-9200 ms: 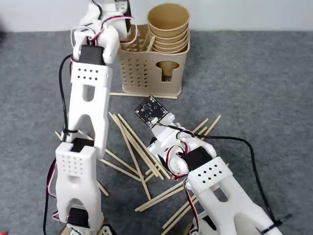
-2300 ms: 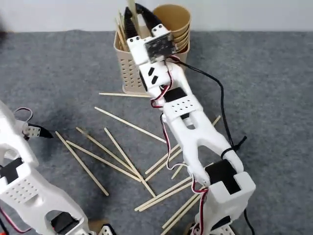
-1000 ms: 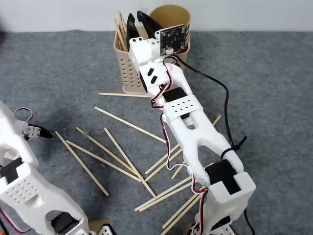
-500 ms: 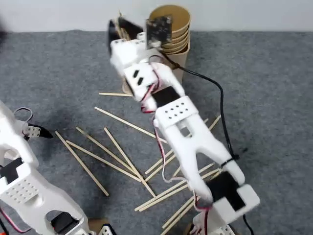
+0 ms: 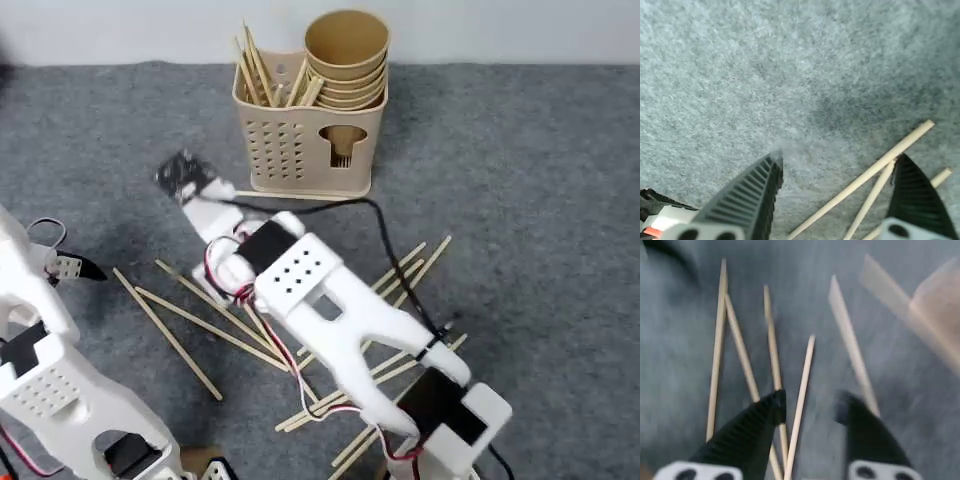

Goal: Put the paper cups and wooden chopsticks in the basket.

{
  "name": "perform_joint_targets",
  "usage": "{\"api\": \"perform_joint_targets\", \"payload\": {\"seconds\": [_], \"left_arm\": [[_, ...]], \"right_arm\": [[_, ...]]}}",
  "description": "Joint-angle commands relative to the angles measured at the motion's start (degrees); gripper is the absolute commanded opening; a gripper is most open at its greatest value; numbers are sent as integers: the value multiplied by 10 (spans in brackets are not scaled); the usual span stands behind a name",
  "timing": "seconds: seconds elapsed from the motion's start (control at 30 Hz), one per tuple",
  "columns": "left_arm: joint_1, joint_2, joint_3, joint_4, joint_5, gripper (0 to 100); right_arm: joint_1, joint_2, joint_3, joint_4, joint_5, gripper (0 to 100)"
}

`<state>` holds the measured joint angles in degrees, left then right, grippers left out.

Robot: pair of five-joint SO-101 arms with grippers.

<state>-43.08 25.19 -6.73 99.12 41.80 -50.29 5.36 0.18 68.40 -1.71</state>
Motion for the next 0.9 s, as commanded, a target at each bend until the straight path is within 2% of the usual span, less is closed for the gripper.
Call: {"api": "perform_joint_targets", "payload": {"seconds": [0.0, 0.23, 0.5, 0.7, 0.87], "left_arm": [[-3, -40, 1, 14, -4, 329], [-4, -40, 1, 14, -4, 329], [-21, -34, 1, 14, -5, 329], [-19, -34, 1, 14, -5, 329], [-21, -34, 1, 14, -5, 329]], "right_arm": [[-31, 15, -28, 44, 7, 224], [-102, 27, 98, 20, 7, 186], [-101, -15, 213, -70, 1, 184], [-78, -12, 213, -77, 61, 183], [-50, 12, 214, -77, 71, 185]]}}
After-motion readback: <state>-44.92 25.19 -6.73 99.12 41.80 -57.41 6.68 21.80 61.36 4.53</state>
